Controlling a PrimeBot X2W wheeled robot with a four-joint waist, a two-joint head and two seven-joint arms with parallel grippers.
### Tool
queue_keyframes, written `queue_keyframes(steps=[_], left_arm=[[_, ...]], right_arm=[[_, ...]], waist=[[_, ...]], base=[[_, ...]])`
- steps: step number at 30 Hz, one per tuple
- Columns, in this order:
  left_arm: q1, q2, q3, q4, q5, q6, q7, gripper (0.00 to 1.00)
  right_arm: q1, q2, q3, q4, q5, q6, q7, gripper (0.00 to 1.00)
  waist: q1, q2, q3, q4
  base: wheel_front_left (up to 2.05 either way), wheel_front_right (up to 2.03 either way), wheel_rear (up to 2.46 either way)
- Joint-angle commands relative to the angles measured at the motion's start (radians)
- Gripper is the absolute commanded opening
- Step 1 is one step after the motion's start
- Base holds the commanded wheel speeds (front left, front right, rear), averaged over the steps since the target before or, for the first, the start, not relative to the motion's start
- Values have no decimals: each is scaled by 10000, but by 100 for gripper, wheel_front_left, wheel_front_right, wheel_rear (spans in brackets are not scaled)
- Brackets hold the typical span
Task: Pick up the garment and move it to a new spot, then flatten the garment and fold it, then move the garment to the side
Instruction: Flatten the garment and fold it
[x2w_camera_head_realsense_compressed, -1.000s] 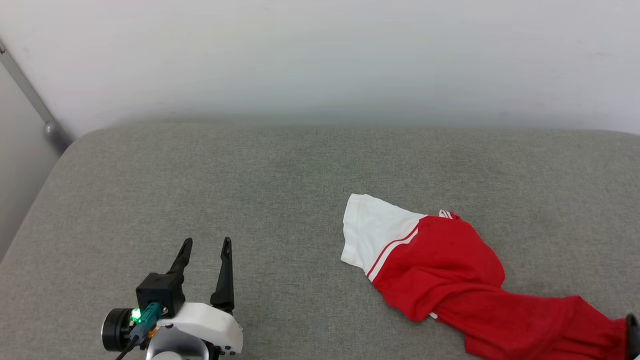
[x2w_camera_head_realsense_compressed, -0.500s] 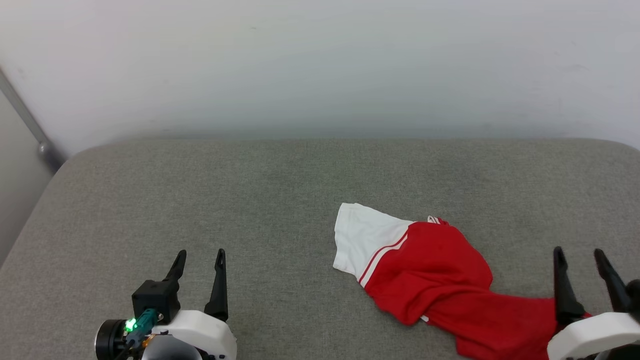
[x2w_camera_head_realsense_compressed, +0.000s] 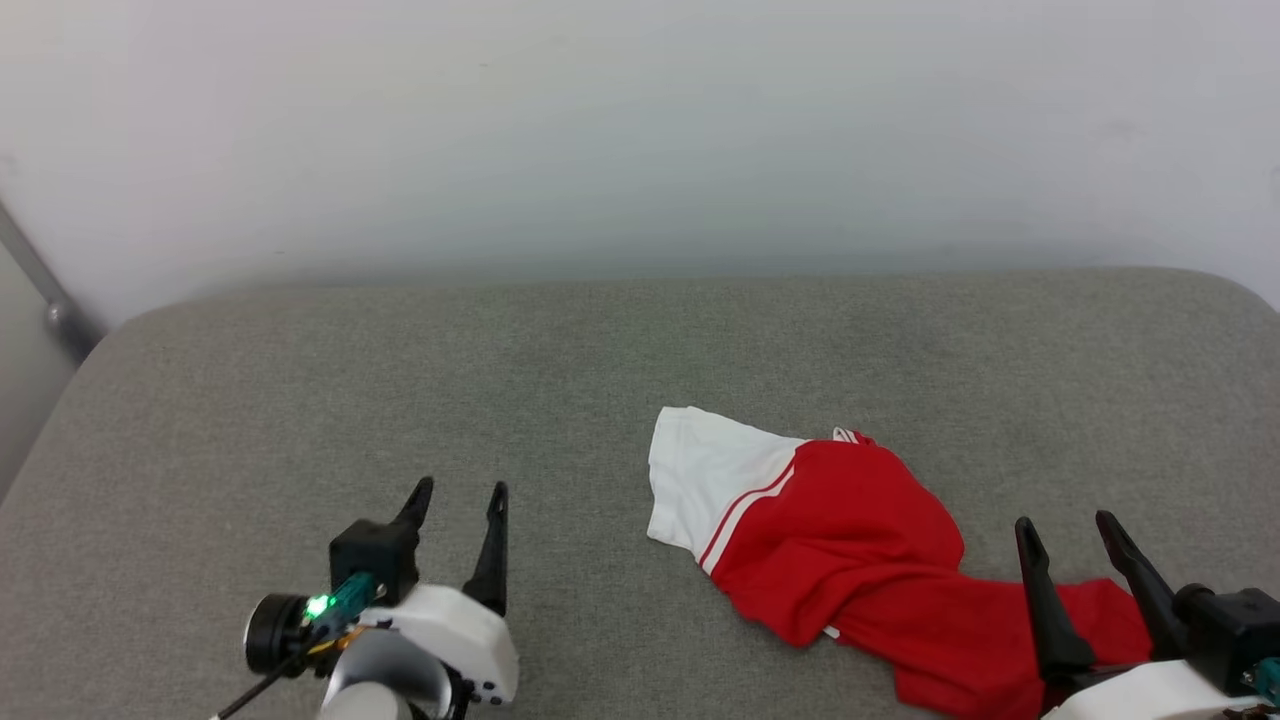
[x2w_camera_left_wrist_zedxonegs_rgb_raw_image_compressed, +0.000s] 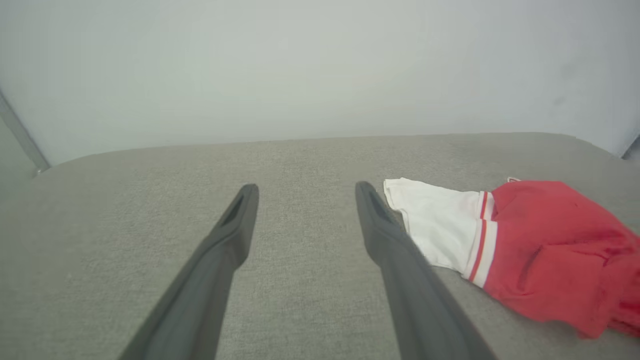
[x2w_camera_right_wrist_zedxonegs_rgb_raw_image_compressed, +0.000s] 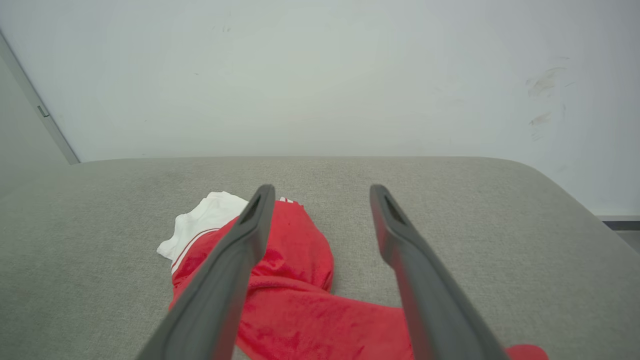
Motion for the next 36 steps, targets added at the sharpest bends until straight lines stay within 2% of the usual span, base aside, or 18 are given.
queue_keyframes(steps=[1,4,9,13,14,18,22,28,29,31,32,36], left_arm=[[-566,-115,-171,178,75,-186,129,100],[-1162,-225,-422,448,157,-449,324,100],[-2865,-426,-1041,1370,243,-1312,1084,100],[-4168,-451,-1430,2359,165,-2040,2157,100],[-4955,-427,-1748,3094,36,-2410,3170,100],[-5678,-357,-2256,4035,-235,-2683,4720,100],[-6011,-350,-2801,4710,-712,-2760,6113,100],[-6022,-218,-3840,4964,-1623,-2785,7491,100],[-5938,-214,-4075,4980,-1777,-2794,7693,74],[-5910,-110,-4327,4897,-2019,-2808,7631,13],[-5959,-58,-4360,4850,-2041,-2805,7442,0],[-6360,245,-4242,4678,-1798,-2725,6302,0]], right_arm=[[3,21,73,-161,-21,-3,88,100],[-142,22,87,-297,-16,-3,160,100],[-455,24,190,-555,-72,-3,229,100],[-699,21,295,-576,-14,-3,174,100],[-830,22,358,-508,15,-3,124,100],[-936,22,366,-404,82,-3,26,100],[-1067,22,369,-308,198,-3,-76,100],[-1130,22,336,-144,399,-3,-235,100],[-1139,23,327,-106,415,-3,-270,100],[-1176,23,307,-48,440,-3,-310,100],[-1187,23,276,-16,442,-3,-315,100],[-1188,23,157,57,390,-3,-309,100]], waist=[[1,0,159,-152],[1,0,291,-283],[1,0,857,-767],[1,0,1453,-1186],[1,0,1825,-1443],[1,0,2221,-1716],[1,0,2544,-1881],[1,0,2903,-1973],[1,0,2916,-1975],[1,0,2920,-1966],[1,0,2895,-1935],[1,0,2653,-1658]], base=[[0,0,0],[0,0,0],[0,0,0],[0,0,0],[0,0,0],[0,0,0],[0,0,0],[0,0,0],[0,0,0],[0,0,0],[0,0,0],[0,0,0]])
